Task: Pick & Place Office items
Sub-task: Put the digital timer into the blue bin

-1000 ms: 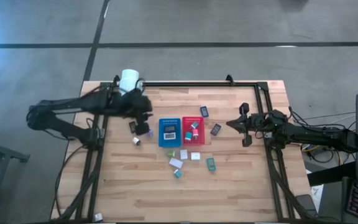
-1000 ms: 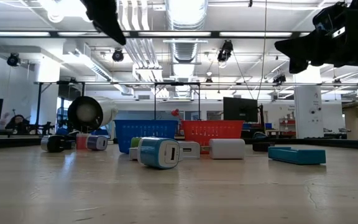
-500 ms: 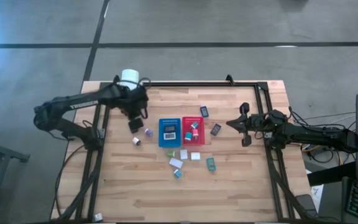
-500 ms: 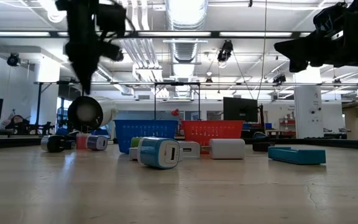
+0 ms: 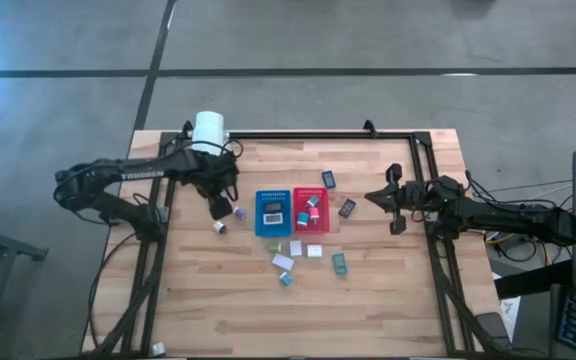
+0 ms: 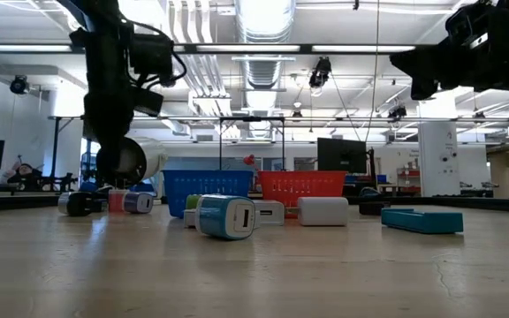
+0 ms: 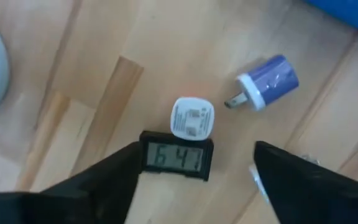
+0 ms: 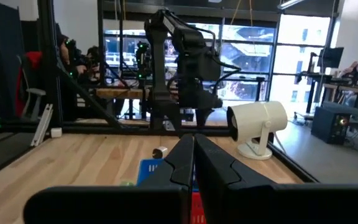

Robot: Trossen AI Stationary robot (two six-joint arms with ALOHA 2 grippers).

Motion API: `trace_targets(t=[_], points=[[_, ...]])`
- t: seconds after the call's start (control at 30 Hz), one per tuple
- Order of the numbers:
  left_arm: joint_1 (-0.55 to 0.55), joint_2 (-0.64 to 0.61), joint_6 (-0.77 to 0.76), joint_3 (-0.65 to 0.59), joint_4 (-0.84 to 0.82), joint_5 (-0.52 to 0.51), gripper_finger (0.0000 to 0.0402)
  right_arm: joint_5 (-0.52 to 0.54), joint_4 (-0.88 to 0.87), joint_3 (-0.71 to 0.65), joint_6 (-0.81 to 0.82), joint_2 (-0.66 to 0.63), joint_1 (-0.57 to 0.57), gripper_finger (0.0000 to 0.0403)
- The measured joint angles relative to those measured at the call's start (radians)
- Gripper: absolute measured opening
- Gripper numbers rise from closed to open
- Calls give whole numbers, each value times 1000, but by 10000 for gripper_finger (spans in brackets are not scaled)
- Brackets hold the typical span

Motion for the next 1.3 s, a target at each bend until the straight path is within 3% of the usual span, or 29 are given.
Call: trace_targets(t=[0.2,0.63,0.87,1.3], points=[[-22,-1,-16,-64,46,0,369,-6,-16,0,4,1,0,8],[-26,-1,272,-83,44,-147,370,-10,-14,6,0,0,0,8],[-25,-1,236,-89,72,-42,370,-10,-15,8,0,0,0,8],[-6,18,135,-164,167,-57,369,-10,-17,8,3,1,0,8]])
